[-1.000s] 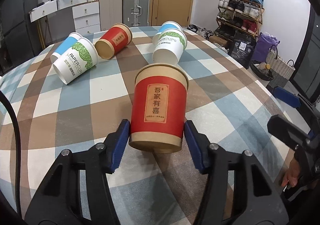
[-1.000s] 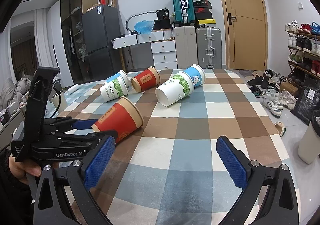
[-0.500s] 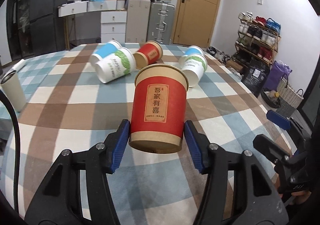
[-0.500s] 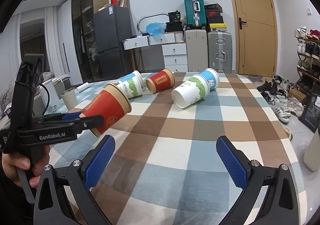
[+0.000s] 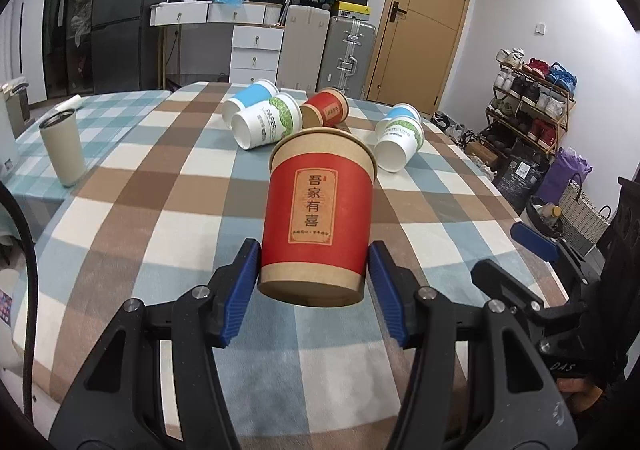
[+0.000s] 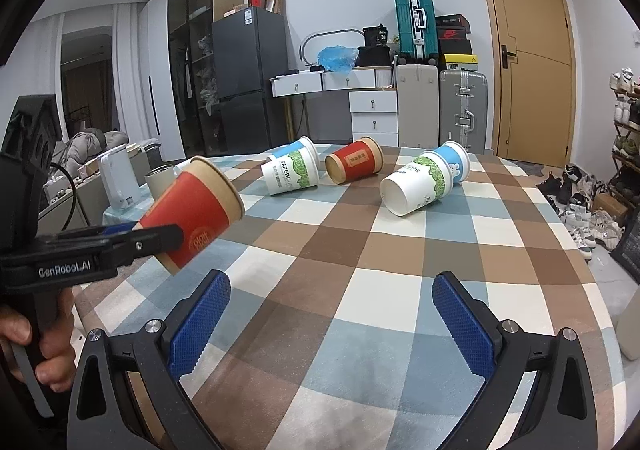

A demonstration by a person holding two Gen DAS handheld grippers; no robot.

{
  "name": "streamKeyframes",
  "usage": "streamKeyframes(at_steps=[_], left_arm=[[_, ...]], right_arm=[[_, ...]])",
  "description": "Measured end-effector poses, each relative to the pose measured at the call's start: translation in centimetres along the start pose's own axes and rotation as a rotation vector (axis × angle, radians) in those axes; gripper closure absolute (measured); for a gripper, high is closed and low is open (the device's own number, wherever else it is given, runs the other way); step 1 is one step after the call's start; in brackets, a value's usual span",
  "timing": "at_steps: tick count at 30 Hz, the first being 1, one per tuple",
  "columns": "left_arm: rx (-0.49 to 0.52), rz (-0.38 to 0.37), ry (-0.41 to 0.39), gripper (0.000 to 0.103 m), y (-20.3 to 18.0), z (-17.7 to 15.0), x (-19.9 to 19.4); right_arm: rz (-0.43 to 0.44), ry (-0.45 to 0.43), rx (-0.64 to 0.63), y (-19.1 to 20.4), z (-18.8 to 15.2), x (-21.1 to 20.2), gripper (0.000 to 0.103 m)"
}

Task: Flip cup upright
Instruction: 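Lift the red cup with the left tool and carry it toward the right tool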

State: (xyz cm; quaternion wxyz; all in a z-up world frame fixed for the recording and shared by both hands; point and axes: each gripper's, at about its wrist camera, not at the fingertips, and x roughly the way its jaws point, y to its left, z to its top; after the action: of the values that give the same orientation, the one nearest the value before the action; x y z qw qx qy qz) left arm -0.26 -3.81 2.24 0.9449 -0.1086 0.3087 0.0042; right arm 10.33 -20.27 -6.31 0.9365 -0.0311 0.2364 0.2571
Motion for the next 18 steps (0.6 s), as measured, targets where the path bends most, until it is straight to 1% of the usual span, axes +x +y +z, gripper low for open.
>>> streamKeyframes(at_steps=[9, 18], left_arm=[[-0.015, -0.011, 0.031, 0.05, -0.9, -2.7, -0.8], [-0.001, -0.019, 0.055, 0.05, -2.0, -4.4, -1.1]], right_arm=[[0.006, 0.002, -0.014, 0.6, -0.7, -0.7, 0.0], [0.014, -0.001, 0.009, 0.1, -0.9, -0.6, 0.0]])
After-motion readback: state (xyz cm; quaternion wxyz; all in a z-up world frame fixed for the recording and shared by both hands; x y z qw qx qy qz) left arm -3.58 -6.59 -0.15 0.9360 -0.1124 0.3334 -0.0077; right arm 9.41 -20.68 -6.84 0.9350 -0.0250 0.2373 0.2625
